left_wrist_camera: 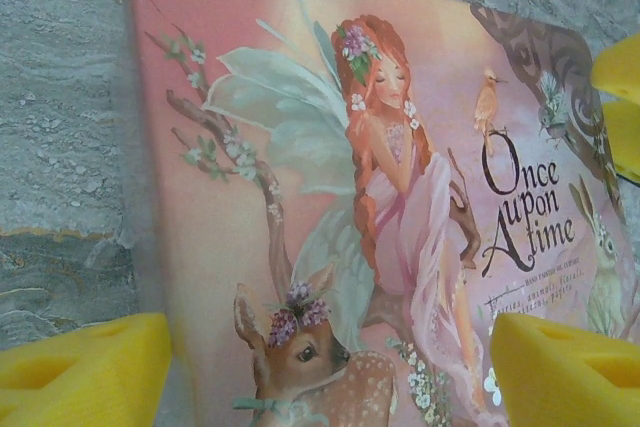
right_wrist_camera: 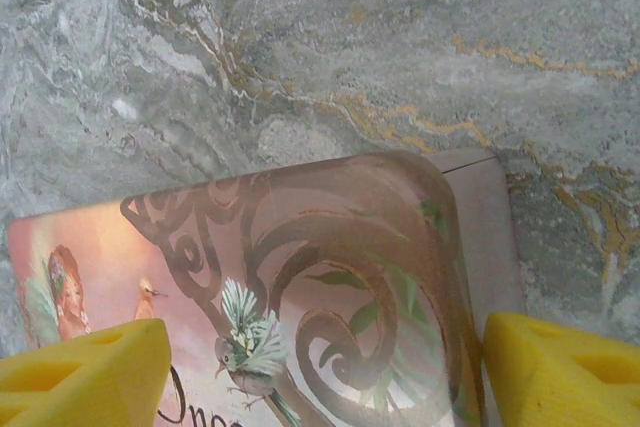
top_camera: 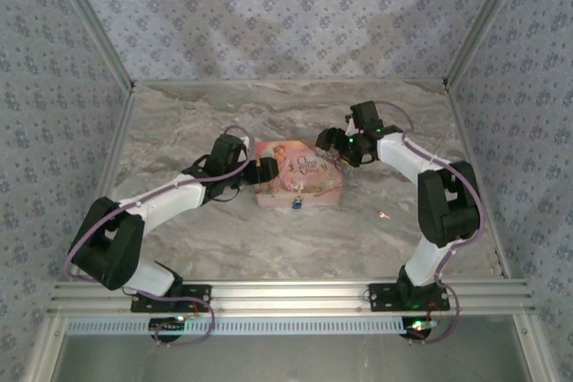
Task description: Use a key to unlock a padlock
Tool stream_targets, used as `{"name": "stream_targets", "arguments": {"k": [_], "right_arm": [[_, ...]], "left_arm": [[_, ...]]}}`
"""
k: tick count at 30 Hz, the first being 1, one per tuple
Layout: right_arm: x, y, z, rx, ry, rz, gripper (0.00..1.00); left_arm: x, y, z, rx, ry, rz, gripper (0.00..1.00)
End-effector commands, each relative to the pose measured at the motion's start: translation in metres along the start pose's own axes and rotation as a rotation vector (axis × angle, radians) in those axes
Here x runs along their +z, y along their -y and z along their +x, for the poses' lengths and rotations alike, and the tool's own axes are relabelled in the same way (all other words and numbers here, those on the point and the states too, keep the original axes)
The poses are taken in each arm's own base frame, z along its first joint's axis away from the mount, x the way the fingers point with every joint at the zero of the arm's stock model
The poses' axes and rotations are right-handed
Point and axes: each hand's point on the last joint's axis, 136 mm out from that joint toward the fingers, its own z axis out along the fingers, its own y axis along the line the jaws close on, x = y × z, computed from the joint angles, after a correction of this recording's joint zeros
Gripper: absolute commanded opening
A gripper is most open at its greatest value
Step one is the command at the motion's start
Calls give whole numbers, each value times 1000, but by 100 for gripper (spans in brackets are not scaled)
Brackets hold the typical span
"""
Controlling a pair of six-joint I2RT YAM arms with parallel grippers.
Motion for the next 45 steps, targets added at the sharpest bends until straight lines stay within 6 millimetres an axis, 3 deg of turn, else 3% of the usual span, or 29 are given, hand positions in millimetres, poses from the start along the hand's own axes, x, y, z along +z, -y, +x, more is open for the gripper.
{"name": "stream_targets", "arguments": {"k": [1, 7, 11, 17, 22, 28, 34, 39, 45], "right_arm": [[-22, 4, 16, -38, -20, 35, 84], [-67, 33, 17, -51, 34, 161, 85], [-101, 56, 24, -76, 88, 280, 84], [-136, 81, 42, -75, 163, 377, 83], [-150, 93, 60, -71, 128, 408, 81], [-147, 115, 76, -1, 89, 410, 76], [-125, 134, 92, 53, 6, 407, 65], [-103, 152, 102, 70, -58, 440, 55], [-88, 168, 110, 79, -113, 480, 48]], "left_arm": [[-17, 13, -23, 41, 63, 9, 83], [-43, 4, -29, 48, 116, -57, 84], [-60, 8, -17, 49, 113, -61, 83], [-80, 34, 13, 60, 97, 4, 81], [-85, 60, 38, 96, 62, 39, 80], [-79, 97, 62, 170, 18, 79, 79], [-61, 133, 94, 220, -44, 144, 79], [-44, 142, 113, 242, -94, 139, 78], [-39, 144, 115, 242, -104, 140, 78]]}}
